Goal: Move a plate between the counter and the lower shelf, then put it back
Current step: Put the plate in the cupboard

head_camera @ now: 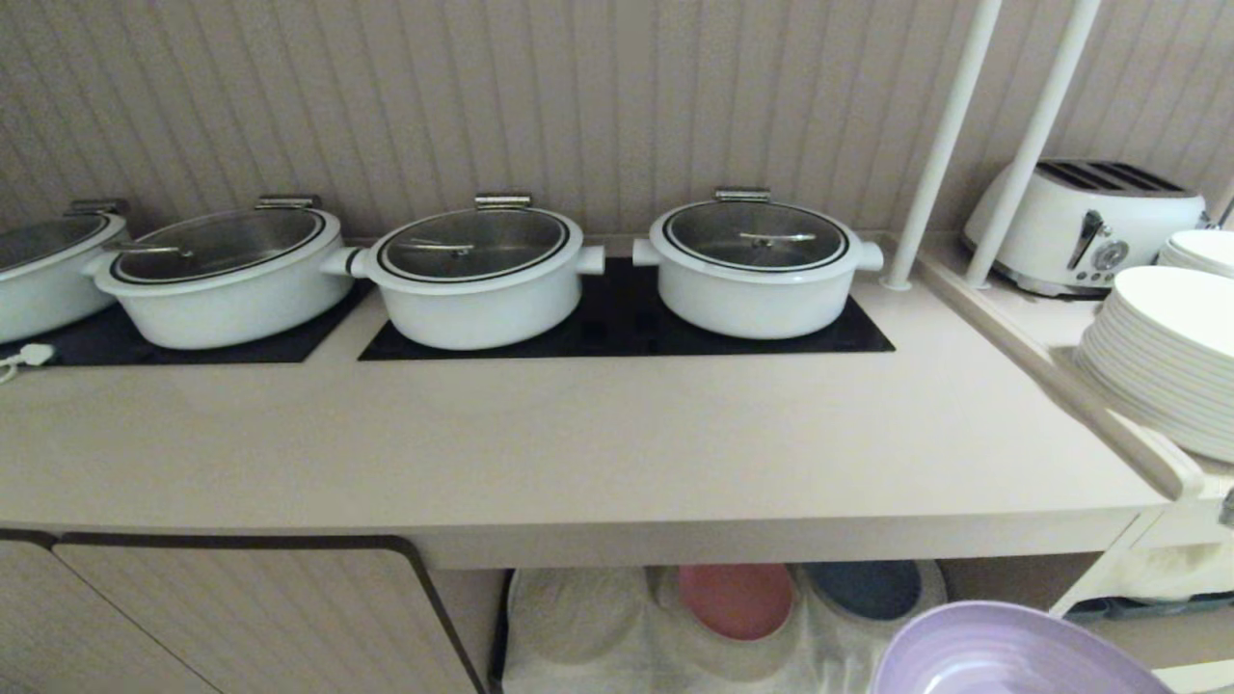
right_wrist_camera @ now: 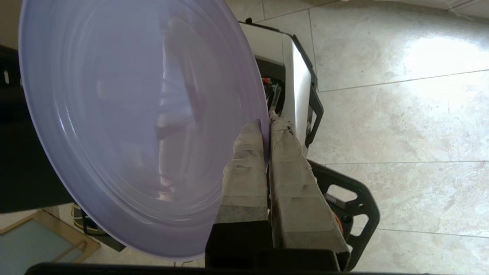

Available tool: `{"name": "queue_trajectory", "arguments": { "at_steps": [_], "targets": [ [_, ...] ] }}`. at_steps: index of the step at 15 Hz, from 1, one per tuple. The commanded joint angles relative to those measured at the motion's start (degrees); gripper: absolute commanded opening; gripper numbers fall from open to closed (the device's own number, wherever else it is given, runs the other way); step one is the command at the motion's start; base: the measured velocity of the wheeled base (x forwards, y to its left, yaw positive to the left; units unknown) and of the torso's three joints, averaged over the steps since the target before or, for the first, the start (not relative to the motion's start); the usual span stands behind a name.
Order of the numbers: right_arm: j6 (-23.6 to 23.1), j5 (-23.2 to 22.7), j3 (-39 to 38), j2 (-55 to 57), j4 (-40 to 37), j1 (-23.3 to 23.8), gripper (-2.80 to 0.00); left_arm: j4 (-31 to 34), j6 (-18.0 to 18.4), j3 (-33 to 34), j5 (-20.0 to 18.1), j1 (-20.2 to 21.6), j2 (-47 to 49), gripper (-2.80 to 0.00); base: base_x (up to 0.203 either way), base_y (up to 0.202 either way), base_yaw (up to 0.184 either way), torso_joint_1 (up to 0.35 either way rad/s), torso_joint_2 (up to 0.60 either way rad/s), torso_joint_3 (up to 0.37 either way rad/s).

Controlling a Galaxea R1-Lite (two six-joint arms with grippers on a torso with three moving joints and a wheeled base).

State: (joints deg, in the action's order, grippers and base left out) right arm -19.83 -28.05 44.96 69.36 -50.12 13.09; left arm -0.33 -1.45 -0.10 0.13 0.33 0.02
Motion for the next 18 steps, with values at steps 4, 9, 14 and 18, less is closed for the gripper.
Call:
{"name": "queue_trajectory", "arguments": {
  "at_steps": [4,9,14,18],
  "targets": [
    [-0.7,-0.2,-3.7,-4.8,-1.0,-0.2,-2.8,0.0,0.0,0.0,0.0,0.0,0.1,-2.8,0.0,0.0,0.0,0.0,0.0,0.0],
    [-0.9,-0.5,-3.3,-5.2,-1.9,-0.2,-2.8,0.0,0.0,0.0,0.0,0.0,0.1,-2.8,0.0,0.0,0.0,0.0,0.0,0.0],
    [-1.2,-0.5,-3.1,-5.1,-3.2,-0.2,-2.8,0.0,0.0,0.0,0.0,0.0,0.1,-2.8,0.0,0.0,0.0,0.0,0.0,0.0],
    [-1.2,-0.6,-2.7,-5.1,-3.6,-0.1,-2.8,0.0,0.0,0.0,0.0,0.0,0.1,-2.8,0.0,0.0,0.0,0.0,0.0,0.0]
  ]
}}
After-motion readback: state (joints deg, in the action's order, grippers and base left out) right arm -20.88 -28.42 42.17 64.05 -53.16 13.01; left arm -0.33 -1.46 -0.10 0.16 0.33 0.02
